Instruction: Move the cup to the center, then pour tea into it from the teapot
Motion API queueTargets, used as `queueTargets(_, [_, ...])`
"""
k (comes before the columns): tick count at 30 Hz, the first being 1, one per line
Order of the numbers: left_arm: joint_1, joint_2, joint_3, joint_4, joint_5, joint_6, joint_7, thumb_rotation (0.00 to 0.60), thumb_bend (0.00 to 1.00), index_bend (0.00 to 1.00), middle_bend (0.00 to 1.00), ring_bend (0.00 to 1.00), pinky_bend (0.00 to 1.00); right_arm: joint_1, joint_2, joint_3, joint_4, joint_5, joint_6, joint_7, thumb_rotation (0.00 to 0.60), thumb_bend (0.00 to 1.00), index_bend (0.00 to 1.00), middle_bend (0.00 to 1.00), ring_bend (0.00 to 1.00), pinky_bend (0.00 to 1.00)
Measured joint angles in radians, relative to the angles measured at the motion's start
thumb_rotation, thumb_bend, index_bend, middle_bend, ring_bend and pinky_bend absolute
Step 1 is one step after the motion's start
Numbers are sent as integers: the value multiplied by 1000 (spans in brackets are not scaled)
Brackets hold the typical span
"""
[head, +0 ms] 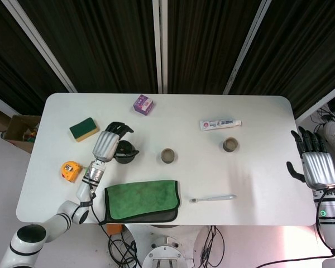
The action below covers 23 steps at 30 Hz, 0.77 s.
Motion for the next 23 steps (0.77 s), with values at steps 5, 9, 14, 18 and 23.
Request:
queueTargets(5, [27, 111, -20, -143, 2, 81, 72, 62, 7, 108, 107, 32, 124, -10, 0, -20, 12, -8, -2, -11, 600, 327, 0, 0, 0, 0])
queueTargets(9, [82, 267, 2, -329, 8, 103, 150, 130, 5, 108, 106, 33, 127, -40, 2, -46, 36, -11, 9, -11, 600, 327, 0, 0, 0, 0])
queueTargets(14, [219, 542, 89, -626, 25, 159, 294, 161, 2, 108, 106, 33, 127, -92, -11, -72, 98, -23, 60, 24, 600, 327, 0, 0, 0, 0])
queueTargets(18, [367, 704, 201, -774, 47, 219, 370, 172, 1, 108, 109, 33, 127, -125, -27, -90, 148, -29, 82, 55, 600, 327, 0, 0, 0, 0])
queueTargets(23, [494, 776, 288, -840, 64, 279, 396, 181, 5, 108, 109, 33, 127, -143, -36, -101, 174, -43, 93, 58, 600, 327, 0, 0, 0, 0])
